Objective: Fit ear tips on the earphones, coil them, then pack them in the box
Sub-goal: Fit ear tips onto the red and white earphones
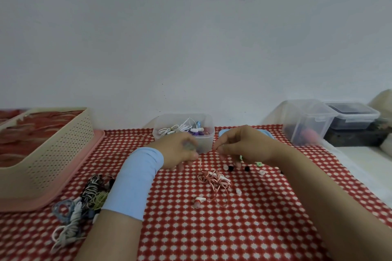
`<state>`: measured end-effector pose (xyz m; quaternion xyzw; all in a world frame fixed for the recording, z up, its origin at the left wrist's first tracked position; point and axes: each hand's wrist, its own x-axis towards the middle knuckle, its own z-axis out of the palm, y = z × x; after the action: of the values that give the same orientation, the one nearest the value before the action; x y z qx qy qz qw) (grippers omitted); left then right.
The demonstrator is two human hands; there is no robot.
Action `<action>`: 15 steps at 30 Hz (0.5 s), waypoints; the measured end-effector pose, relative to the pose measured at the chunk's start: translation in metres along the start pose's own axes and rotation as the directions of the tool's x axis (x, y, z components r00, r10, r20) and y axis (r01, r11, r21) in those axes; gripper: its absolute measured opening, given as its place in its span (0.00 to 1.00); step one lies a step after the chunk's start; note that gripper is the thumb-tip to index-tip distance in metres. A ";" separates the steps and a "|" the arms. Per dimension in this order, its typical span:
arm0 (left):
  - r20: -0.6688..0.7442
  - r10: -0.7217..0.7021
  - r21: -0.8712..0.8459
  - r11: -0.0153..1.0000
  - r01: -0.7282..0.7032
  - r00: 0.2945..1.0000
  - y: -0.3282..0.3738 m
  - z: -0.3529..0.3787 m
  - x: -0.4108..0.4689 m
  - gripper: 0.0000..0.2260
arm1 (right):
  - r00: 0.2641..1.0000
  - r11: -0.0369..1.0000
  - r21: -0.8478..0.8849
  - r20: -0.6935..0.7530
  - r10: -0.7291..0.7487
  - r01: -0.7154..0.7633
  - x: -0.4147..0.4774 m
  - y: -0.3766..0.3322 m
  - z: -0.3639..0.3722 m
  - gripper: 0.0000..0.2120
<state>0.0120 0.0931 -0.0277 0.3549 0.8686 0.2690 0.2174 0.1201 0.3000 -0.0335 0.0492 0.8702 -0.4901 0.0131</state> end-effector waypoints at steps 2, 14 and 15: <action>-0.031 0.063 -0.131 0.989 -0.067 0.998 0.005 0.000 -0.001 0.07 | 1.000 0.998 0.064 0.007 -0.001 0.001 -0.001 -0.001 0.000 0.05; -0.121 0.134 -0.364 0.916 -0.170 0.984 0.000 0.012 0.006 0.06 | 0.998 0.966 0.259 0.070 0.000 -0.018 -0.008 -0.006 -0.004 0.07; -0.139 0.135 -0.381 0.907 -0.179 0.981 0.001 0.014 0.006 0.06 | 0.997 0.957 0.289 0.072 0.001 -0.021 -0.009 -0.008 -0.004 0.07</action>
<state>0.0161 0.1027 -0.0386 0.3577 0.7765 0.4726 0.2137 0.1282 0.2984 -0.0244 0.0380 0.7878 -0.6135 0.0394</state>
